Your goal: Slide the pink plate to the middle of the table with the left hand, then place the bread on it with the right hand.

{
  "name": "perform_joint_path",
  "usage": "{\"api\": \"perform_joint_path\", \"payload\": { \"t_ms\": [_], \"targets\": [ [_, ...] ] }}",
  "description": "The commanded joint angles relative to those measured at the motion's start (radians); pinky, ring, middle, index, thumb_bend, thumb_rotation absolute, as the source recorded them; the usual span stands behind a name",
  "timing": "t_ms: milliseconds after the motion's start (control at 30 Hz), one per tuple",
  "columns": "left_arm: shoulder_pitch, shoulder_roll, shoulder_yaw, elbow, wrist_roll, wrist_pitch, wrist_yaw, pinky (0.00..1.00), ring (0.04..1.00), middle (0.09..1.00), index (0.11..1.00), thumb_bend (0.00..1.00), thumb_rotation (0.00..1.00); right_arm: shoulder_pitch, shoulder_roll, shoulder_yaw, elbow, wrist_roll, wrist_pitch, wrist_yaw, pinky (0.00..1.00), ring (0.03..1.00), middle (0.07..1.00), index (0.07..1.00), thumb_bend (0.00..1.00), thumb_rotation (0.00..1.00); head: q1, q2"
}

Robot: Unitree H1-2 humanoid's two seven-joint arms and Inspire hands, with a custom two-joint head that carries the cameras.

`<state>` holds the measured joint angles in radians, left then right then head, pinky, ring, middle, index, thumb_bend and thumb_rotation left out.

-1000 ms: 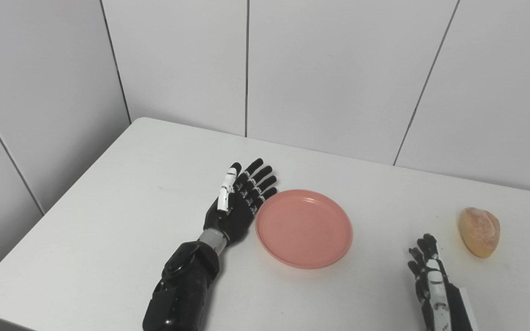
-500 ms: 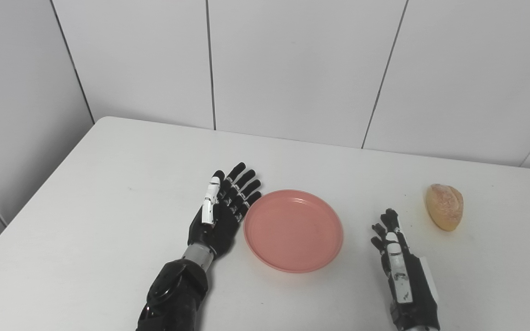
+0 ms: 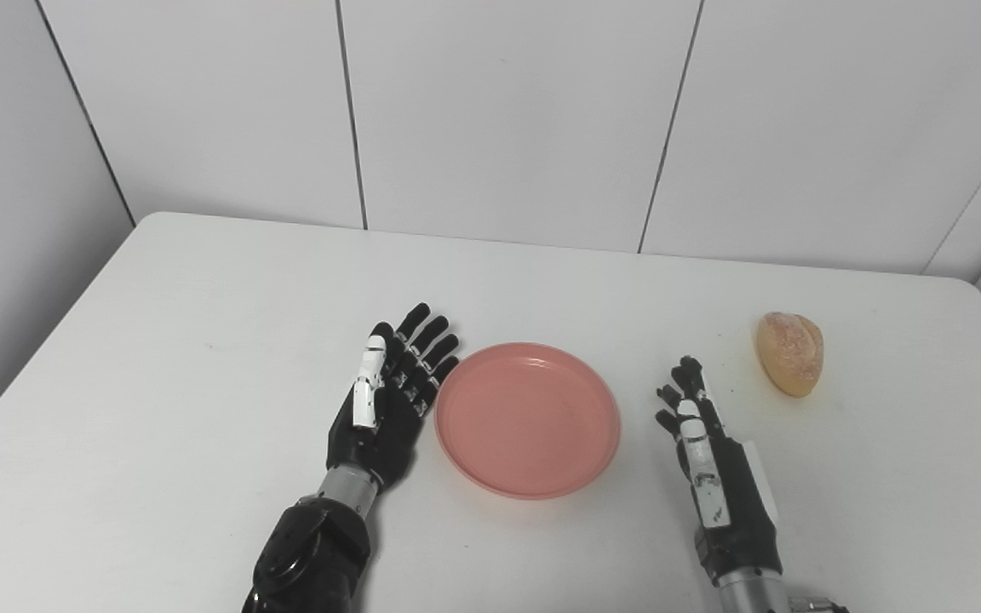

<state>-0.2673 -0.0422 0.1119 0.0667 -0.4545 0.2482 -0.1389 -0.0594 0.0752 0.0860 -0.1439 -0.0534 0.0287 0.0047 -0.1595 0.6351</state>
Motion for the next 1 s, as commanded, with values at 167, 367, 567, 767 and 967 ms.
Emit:
{"api": "perform_joint_path", "payload": {
  "t_ms": [167,367,567,767,967],
  "targets": [
    [0.031,-0.007,-0.005,0.025,0.029,-0.018,0.017,0.93,0.905,0.91,0.894,0.39,1.0,-0.034,0.01,-0.006,-0.031,0.005,-0.008,-0.008,0.97,0.965,0.989,0.991,0.33,1.0,-0.049,-0.014],
    [0.044,-0.012,-0.01,0.003,0.025,-0.019,0.012,0.94,0.915,0.918,0.902,0.39,1.0,-0.038,0.005,-0.005,-0.072,-0.05,0.013,-0.026,0.95,0.948,0.977,0.98,0.33,1.0,-0.079,-0.013],
    [0.052,-0.021,-0.014,-0.009,0.036,-0.034,0.022,0.93,0.908,0.909,0.894,0.39,1.0,-0.052,-0.015,0.006,-0.151,-0.225,0.094,-0.058,0.89,0.938,0.96,0.963,0.4,1.0,-0.089,-0.024],
    [0.062,-0.02,-0.017,-0.003,0.036,-0.051,0.01,0.94,0.909,0.911,0.895,0.39,1.0,-0.094,-0.061,0.017,-0.206,-0.376,0.151,-0.051,0.83,0.943,0.971,0.968,0.52,1.0,-0.109,-0.058],
    [0.07,-0.012,-0.018,0.013,0.018,-0.072,-0.022,0.95,0.917,0.92,0.908,0.37,1.0,-0.146,-0.072,0.011,-0.25,-0.52,0.232,-0.051,0.88,0.923,0.94,0.952,0.67,1.0,-0.13,-0.074]
  ]
}}
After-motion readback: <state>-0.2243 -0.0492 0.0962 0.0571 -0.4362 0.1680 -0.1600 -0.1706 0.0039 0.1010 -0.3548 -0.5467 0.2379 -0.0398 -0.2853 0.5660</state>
